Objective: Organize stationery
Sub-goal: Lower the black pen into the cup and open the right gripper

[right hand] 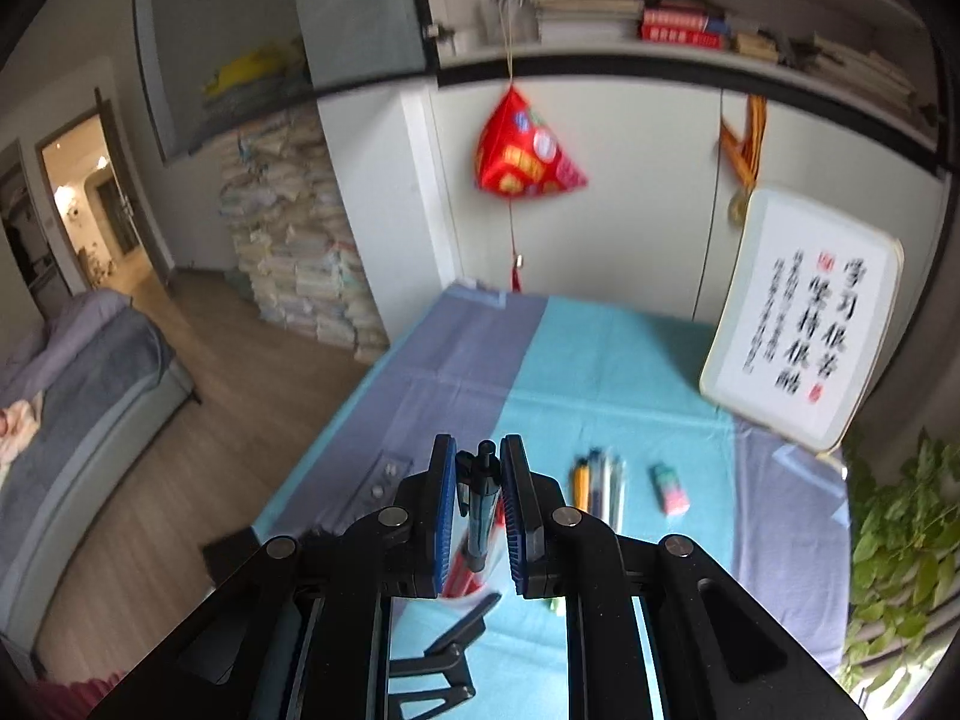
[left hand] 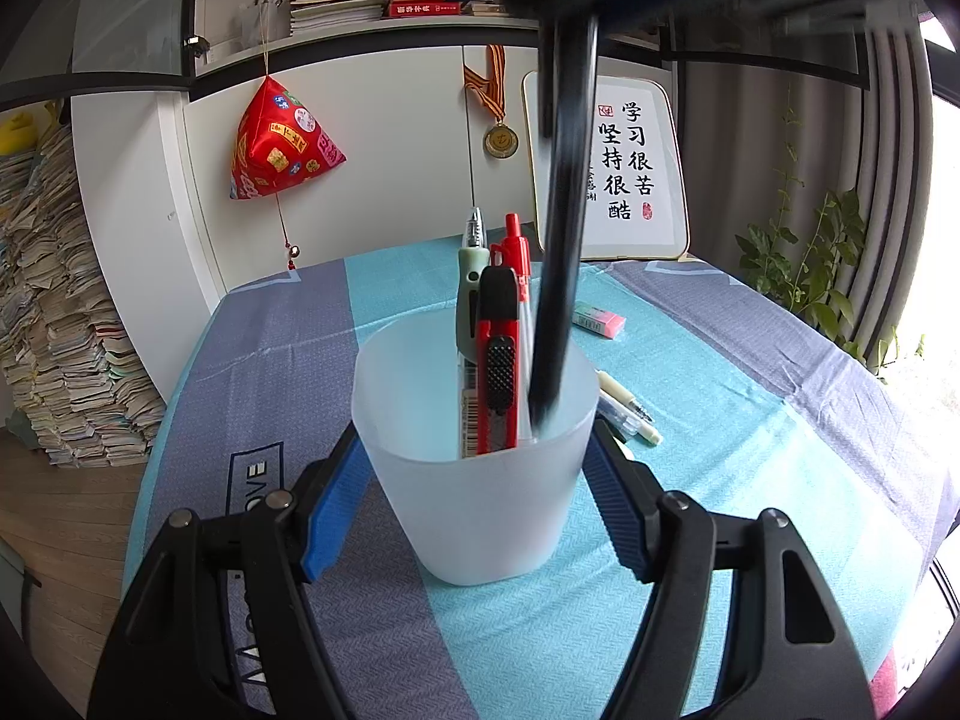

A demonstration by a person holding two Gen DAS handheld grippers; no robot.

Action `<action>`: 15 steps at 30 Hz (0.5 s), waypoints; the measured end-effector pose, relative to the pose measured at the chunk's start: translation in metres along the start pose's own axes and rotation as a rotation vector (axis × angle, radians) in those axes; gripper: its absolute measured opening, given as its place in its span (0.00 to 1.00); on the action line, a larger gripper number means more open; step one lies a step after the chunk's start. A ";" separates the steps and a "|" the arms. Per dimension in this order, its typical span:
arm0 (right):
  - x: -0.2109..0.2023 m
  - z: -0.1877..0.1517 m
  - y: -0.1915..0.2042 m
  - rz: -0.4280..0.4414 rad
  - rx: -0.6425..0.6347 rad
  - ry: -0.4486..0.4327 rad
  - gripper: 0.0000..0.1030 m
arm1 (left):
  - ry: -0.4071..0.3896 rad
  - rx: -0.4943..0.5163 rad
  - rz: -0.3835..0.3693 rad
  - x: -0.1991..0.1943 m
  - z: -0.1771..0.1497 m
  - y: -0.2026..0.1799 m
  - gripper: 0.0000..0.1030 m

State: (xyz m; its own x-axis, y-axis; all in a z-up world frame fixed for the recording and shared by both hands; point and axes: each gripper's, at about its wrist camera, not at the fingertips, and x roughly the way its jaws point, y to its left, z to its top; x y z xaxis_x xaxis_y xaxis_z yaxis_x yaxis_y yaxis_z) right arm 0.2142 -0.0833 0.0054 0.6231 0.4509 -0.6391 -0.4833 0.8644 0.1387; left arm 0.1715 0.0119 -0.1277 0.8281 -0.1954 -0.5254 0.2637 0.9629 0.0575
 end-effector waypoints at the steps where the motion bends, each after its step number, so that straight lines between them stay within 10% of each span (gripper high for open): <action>1: 0.008 -0.004 -0.001 0.006 0.003 0.024 0.15 | 0.000 -0.001 0.000 0.000 0.000 0.000 0.67; 15: 0.030 -0.027 -0.025 0.099 0.096 0.118 0.21 | 0.000 0.000 0.000 0.000 0.000 -0.001 0.67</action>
State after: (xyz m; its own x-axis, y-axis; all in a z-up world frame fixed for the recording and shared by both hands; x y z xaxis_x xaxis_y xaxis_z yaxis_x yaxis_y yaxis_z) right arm 0.2282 -0.0977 -0.0376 0.4963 0.5103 -0.7024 -0.4742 0.8370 0.2730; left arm 0.1707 0.0114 -0.1278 0.8281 -0.1956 -0.5253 0.2637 0.9629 0.0571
